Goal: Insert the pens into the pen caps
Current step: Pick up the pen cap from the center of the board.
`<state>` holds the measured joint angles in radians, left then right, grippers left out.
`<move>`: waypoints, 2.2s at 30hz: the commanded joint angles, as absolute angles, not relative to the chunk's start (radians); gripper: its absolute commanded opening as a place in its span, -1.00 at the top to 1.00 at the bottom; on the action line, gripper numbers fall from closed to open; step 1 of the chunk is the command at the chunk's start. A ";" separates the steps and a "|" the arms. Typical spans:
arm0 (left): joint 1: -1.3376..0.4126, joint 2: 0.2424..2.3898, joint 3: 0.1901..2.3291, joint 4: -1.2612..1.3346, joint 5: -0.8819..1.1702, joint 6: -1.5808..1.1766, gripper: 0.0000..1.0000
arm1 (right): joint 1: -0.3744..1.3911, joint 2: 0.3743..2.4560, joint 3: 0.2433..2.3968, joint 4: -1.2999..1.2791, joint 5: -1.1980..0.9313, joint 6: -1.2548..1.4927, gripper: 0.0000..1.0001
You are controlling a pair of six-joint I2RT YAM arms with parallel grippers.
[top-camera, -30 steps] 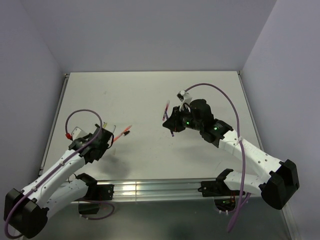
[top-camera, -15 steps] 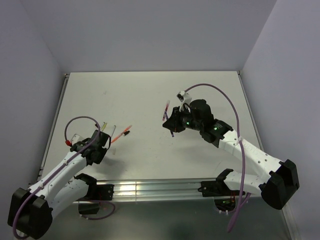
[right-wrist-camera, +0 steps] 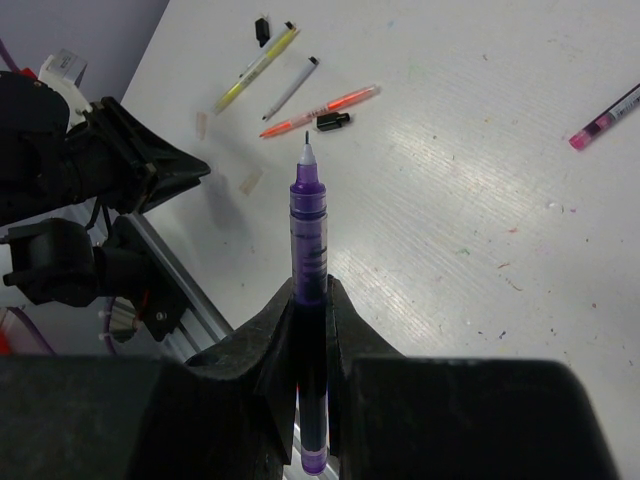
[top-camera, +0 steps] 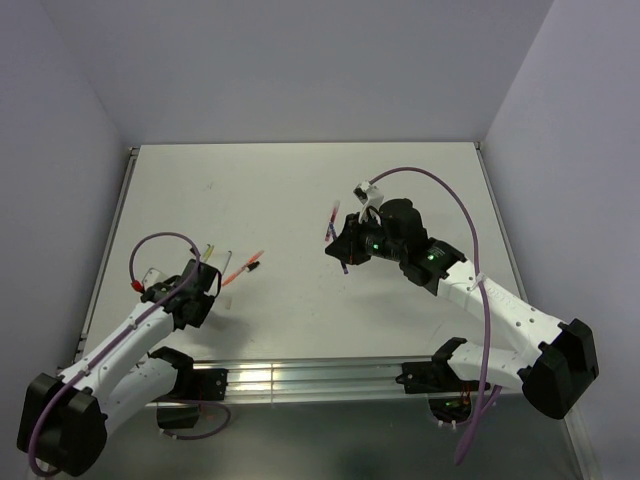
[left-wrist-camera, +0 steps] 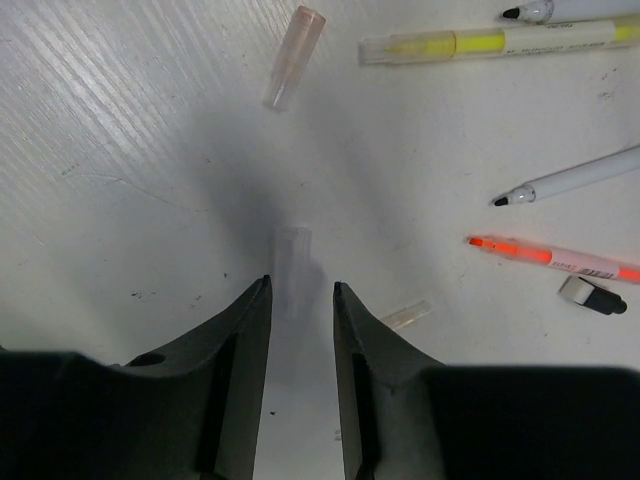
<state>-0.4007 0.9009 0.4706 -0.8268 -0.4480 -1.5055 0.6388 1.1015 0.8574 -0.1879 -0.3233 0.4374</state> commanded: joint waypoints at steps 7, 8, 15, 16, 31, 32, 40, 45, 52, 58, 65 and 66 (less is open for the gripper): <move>-0.382 0.916 0.457 -0.792 -0.440 -1.488 0.26 | 0.634 1.089 0.856 -0.161 -0.331 0.439 1.00; -0.380 0.919 0.456 -0.790 -0.437 -1.486 0.27 | 0.634 1.091 0.854 -0.161 -0.331 0.440 1.00; -0.370 0.928 0.442 -0.775 -0.430 -1.483 0.30 | 0.632 1.095 0.854 -0.160 -0.334 0.439 1.00; -0.370 0.928 0.440 -0.773 -0.428 -1.483 0.30 | 0.634 1.094 0.853 -0.160 -0.334 0.439 1.00; -0.353 0.974 0.413 -0.730 -0.405 -1.470 0.46 | 0.632 1.103 0.856 -0.161 -0.339 0.437 1.00; -0.353 0.976 0.413 -0.727 -0.405 -1.470 0.46 | 0.634 1.101 0.854 -0.161 -0.341 0.437 1.00; -0.350 1.025 0.425 -0.707 -0.405 -1.448 0.47 | 0.634 1.106 0.856 -0.160 -0.345 0.436 1.00; -0.350 1.045 0.434 -0.689 -0.391 -1.430 0.39 | 0.634 1.109 0.857 -0.161 -0.345 0.436 1.00; -0.344 1.117 0.485 -0.661 -0.388 -1.344 0.50 | 0.634 1.103 0.858 -0.164 -0.344 0.434 1.00; -0.344 1.082 0.500 -0.676 -0.406 -1.351 0.33 | 0.634 1.097 0.859 -0.166 -0.345 0.434 1.00; -0.344 1.005 0.514 -0.716 -0.430 -1.351 0.29 | 0.634 1.097 0.857 -0.166 -0.350 0.436 1.00; -0.344 1.003 0.512 -0.722 -0.428 -1.353 0.31 | 0.634 1.097 0.859 -0.166 -0.348 0.434 1.00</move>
<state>-0.3481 1.0309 0.5022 -0.6941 -0.4152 -1.3624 0.6388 1.1034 0.8574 -0.1879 -0.3355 0.4370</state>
